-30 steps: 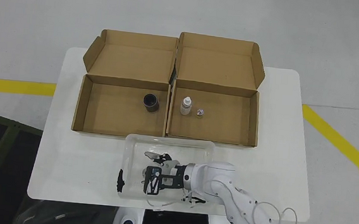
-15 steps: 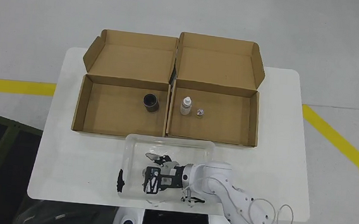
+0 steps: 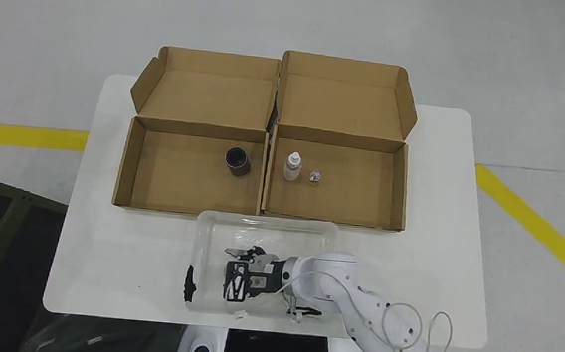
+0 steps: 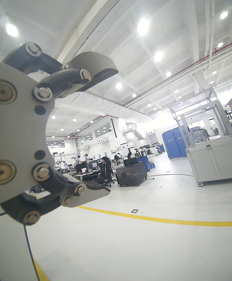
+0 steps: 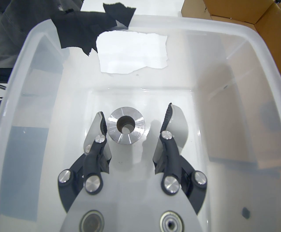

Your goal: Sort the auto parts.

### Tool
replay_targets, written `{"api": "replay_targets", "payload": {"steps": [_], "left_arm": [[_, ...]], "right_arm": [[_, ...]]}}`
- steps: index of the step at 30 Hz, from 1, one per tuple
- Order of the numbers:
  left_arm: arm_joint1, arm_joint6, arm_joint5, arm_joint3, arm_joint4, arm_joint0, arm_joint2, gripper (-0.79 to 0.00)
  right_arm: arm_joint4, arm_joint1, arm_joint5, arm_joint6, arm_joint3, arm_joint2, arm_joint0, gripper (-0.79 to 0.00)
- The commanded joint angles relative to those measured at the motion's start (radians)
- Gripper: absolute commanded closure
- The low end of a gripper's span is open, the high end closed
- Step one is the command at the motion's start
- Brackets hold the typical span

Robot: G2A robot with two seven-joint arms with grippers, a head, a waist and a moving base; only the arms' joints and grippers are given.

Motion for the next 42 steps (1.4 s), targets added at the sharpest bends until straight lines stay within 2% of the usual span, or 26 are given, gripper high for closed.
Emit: {"api": "replay_targets", "payload": {"steps": [1,5,6,7,8,9,24,42], "left_arm": [[0.000,0.000,0.000,0.000,0.000,0.000,0.000,-0.785],[0.000,0.000,0.000,0.000,0.000,0.000,0.000,-0.785],[0.000,0.000,0.000,0.000,0.000,0.000,0.000,-0.785],[0.000,0.000,0.000,0.000,0.000,0.000,0.000,-0.785],[0.000,0.000,0.000,0.000,0.000,0.000,0.000,-0.785],[0.000,0.000,0.000,0.000,0.000,0.000,0.000,-0.785],[0.000,0.000,0.000,0.000,0.000,0.000,0.000,-0.785],[0.000,0.000,0.000,0.000,0.000,0.000,0.000,-0.785]], "right_arm": [[0.001,-0.001,0.002,-0.001,0.005,-0.006,0.004,-0.376],[0.004,-0.003,0.005,-0.004,0.018,-0.014,0.011,-0.292],[0.005,-0.003,0.005,-0.005,0.021,-0.015,0.013,-0.246],[0.007,-0.003,0.006,-0.006,0.022,-0.015,0.014,-0.182],[0.011,-0.003,0.003,-0.008,0.022,-0.014,0.015,-0.037],[0.014,-0.003,0.000,-0.010,0.019,-0.013,0.017,0.000],[0.076,0.020,-0.004,-0.073,-0.102,0.072,-0.005,0.000],[0.075,0.041,0.068,-0.216,-0.238,0.173,-0.025,0.000]]}}
